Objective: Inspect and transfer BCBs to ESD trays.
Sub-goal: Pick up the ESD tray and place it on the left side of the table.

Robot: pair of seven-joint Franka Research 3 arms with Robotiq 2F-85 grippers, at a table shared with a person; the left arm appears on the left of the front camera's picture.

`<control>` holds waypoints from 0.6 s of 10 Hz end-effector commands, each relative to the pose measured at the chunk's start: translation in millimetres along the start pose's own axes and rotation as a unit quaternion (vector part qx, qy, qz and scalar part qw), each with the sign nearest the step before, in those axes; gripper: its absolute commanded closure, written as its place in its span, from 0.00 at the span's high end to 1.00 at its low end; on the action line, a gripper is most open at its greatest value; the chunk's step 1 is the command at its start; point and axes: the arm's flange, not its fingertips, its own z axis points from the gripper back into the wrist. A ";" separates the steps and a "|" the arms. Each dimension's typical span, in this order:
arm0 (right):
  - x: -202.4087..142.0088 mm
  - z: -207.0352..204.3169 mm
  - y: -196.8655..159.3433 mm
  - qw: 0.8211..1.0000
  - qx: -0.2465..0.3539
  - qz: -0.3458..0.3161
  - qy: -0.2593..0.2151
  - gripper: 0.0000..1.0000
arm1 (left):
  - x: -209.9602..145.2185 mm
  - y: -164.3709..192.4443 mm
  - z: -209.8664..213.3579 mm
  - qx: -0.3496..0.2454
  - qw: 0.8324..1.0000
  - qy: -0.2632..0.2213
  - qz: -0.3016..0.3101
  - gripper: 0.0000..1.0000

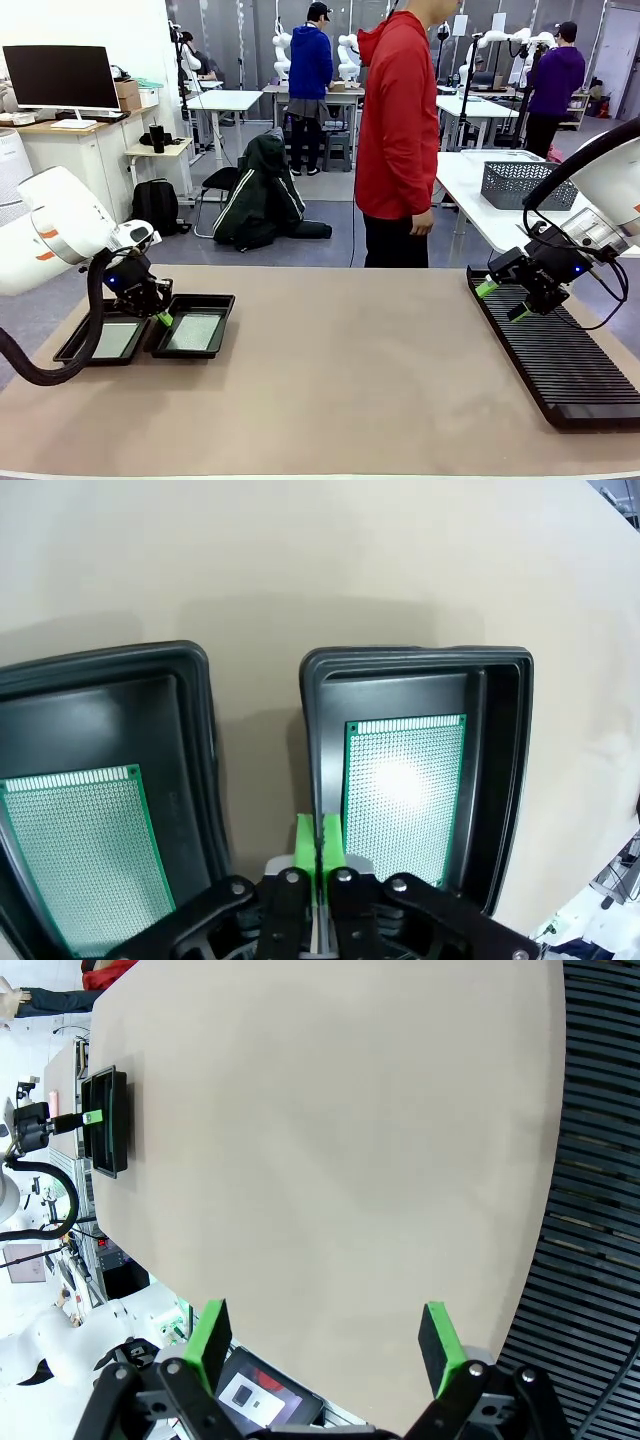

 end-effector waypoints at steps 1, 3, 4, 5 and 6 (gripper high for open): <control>-1.2 0.6 1.4 1.000 -0.002 -0.007 -0.005 1.00 | 1.9 8.7 -8.2 -0.017 1.000 -0.016 -0.009 0.03; -1.2 0.6 1.4 1.000 -0.002 -0.007 -0.005 1.00 | 2.5 11.3 -15.6 -0.021 1.000 -0.012 -0.004 0.03; -1.2 0.6 1.4 1.000 -0.002 -0.007 -0.005 1.00 | 2.6 13.3 -18.2 -0.024 1.000 -0.016 0.001 0.03; -1.2 0.6 1.4 1.000 -0.002 -0.007 -0.005 1.00 | 2.3 13.1 -19.0 -0.027 0.999 -0.018 0.000 0.03; -1.2 0.6 1.4 1.000 -0.002 -0.007 -0.005 1.00 | 2.2 12.3 -19.4 -0.025 0.999 -0.021 0.001 0.03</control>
